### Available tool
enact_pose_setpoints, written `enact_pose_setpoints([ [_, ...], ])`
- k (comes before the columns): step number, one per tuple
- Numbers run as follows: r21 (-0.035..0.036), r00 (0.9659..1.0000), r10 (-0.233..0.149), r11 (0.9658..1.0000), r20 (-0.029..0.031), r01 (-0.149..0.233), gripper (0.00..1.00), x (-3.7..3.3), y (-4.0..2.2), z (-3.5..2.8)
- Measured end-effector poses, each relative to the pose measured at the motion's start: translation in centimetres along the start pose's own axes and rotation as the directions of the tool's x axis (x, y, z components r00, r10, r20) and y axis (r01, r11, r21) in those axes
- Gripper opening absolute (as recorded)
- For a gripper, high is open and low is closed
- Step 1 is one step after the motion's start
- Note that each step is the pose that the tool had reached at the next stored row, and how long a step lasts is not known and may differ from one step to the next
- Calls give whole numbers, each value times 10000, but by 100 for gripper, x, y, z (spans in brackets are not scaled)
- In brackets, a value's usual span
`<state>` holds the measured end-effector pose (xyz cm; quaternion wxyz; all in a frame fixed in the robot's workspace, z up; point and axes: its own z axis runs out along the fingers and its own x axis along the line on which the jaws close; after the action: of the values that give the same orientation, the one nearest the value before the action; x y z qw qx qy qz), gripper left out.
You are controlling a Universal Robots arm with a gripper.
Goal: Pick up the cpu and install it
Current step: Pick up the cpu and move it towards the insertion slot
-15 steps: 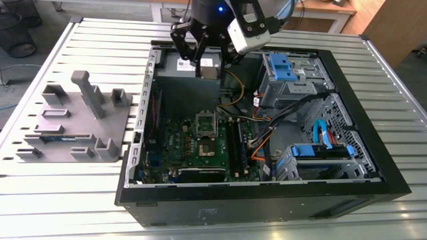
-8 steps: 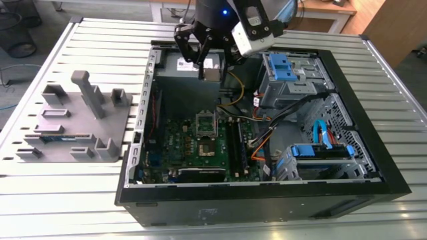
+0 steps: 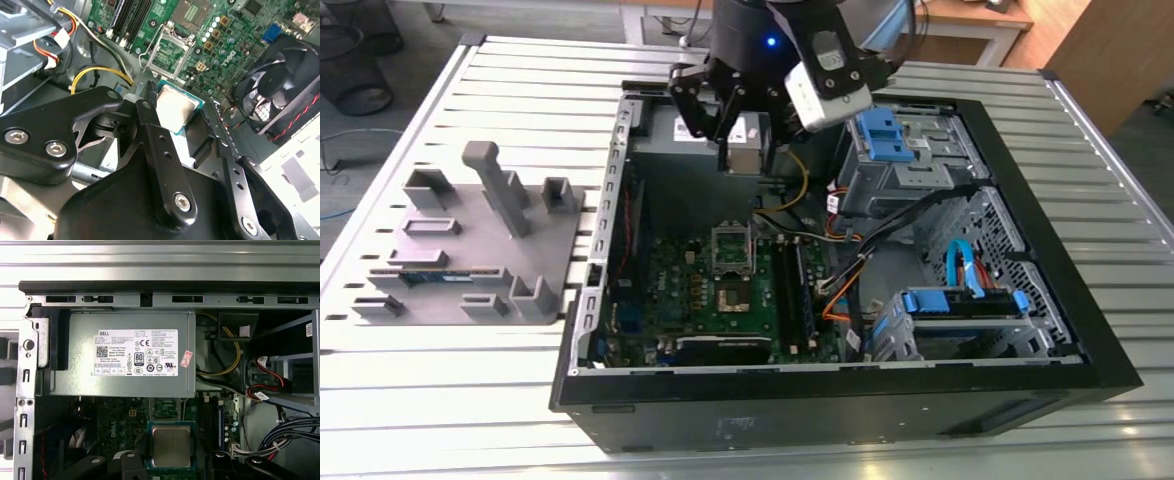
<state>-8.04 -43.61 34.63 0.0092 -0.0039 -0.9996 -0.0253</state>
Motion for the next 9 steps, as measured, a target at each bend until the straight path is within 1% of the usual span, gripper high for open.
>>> enact_pose_setpoints([
  [3,2,10000,1,10000,-1,-1,47,-2,-49,27],
  [9,2,10000,0,10000,-1,0,47,-5,-135,109],
])
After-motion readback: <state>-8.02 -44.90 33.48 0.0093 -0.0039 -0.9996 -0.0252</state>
